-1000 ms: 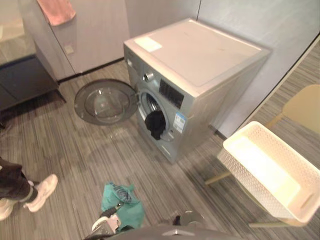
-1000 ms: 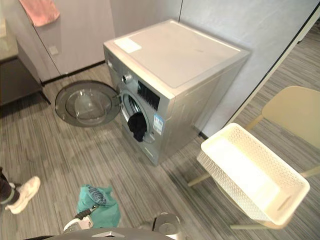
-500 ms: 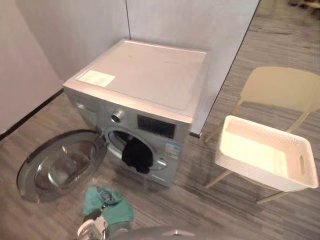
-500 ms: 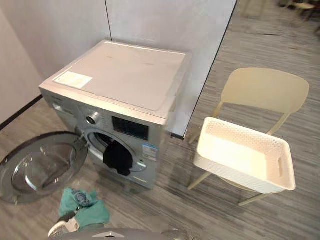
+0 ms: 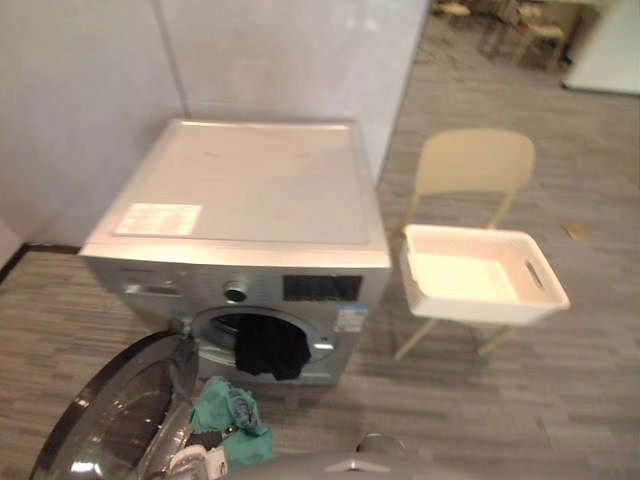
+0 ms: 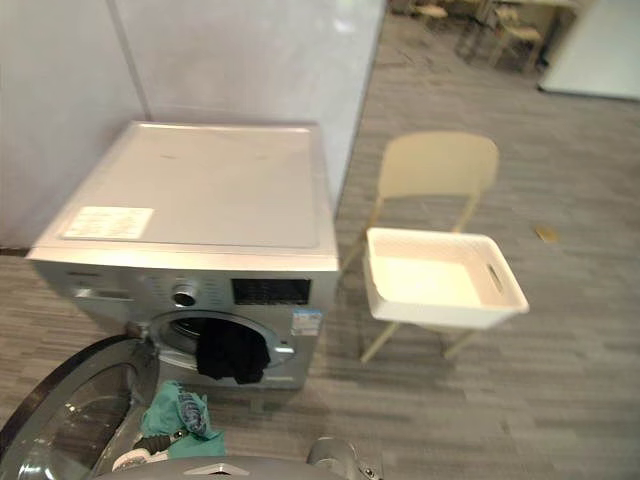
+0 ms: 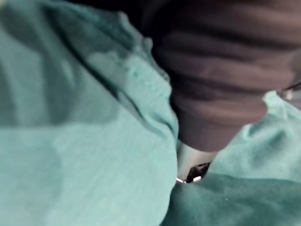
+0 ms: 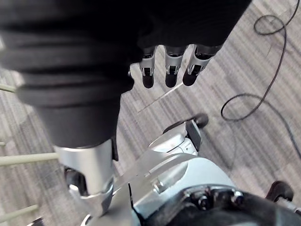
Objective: Pick up the laundry basket with both hands and put the clothes into the washing machine.
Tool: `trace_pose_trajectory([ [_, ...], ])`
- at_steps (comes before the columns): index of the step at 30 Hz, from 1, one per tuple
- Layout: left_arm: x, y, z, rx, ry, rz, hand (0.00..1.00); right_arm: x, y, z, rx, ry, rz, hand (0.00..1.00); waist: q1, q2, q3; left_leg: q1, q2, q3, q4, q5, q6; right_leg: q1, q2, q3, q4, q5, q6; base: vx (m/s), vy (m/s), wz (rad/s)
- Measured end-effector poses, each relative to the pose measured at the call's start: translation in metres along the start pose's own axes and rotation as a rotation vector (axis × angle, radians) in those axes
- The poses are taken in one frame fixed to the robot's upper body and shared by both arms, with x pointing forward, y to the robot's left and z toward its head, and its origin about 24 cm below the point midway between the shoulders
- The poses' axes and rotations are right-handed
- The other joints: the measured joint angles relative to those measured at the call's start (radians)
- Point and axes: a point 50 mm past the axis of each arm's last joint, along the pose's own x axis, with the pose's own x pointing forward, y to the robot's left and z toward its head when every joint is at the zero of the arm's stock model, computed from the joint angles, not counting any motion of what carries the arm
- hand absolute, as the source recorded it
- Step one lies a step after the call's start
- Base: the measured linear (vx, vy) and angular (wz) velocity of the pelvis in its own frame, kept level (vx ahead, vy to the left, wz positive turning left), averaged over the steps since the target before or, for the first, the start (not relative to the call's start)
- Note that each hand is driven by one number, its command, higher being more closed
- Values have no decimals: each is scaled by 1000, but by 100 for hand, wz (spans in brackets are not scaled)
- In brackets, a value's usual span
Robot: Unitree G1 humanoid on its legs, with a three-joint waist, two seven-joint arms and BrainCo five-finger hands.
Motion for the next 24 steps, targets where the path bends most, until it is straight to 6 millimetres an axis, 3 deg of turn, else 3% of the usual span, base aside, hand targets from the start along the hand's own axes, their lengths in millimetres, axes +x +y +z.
trace_pose_trajectory([
  [2,2,-8,9,-9,-16,-19,100,2,7,11,-22,-13,18,0,1,10,50,-5,-1,-7,-23,13,19,39,25,-30,-138,2,-3,-53,-159,-58],
  [3,2,-16,11,-29,-17,-34,100,3,6,20,-47,-30,15,0,0,25,74,-5,2,-17,-40,14,21,46,46,-22,-187,36,-6,-98,-94,-44],
  [8,2,-18,16,-45,-35,-38,100,4,3,21,-88,-36,4,0,10,30,78,-15,4,-34,-17,-5,8,56,54,-7,-211,51,-11,-89,22,-4],
  [10,0,-21,27,-92,-91,-48,100,3,3,22,-90,-43,4,0,19,36,117,-63,40,-46,111,-73,3,48,54,-4,-165,22,-11,-120,14,4],
  [11,-1,-19,32,-123,-118,-48,100,3,1,21,-102,-52,1,0,24,25,120,-98,59,-62,202,-110,11,28,53,-1,-122,-4,-9,-86,20,-2],
  [12,-3,-16,34,-134,-141,-43,100,2,1,22,-125,-64,4,0,37,31,134,-123,69,-70,295,-130,40,10,46,8,-76,-30,-6,-46,24,-4],
  [14,-6,-19,44,-156,-191,-60,100,1,3,29,-135,-88,8,0,38,24,158,-183,73,-101,429,-115,70,-7,30,19,-34,-47,-1,-41,19,-6],
  [15,-8,-23,50,-183,-219,-77,100,1,3,36,-149,-111,8,0,38,30,173,-233,72,-130,518,-95,87,-24,23,36,-10,-53,0,-79,29,-17],
  [17,-12,-28,57,-217,-257,-103,100,-1,10,49,-197,-161,25,0,52,36,185,-299,68,-162,602,-60,72,-84,21,83,25,-55,-1,-75,59,-49],
  [21,-17,-34,76,-231,-331,-129,100,-6,37,87,-277,-278,82,0,55,13,232,-388,53,-175,665,-48,54,-240,36,179,113,-49,-14,-92,11,-67],
  [22,-18,-35,89,-217,-368,-128,100,-12,53,108,-303,-347,113,0,55,3,270,-404,58,-168,663,-94,31,-314,56,211,166,-54,-21,-108,-32,-55],
  [24,-20,-42,108,-217,-408,-149,100,-19,67,129,-331,-424,125,0,47,4,315,-451,74,-170,685,-183,24,-416,75,225,247,-65,-30,-156,-35,-40],
])
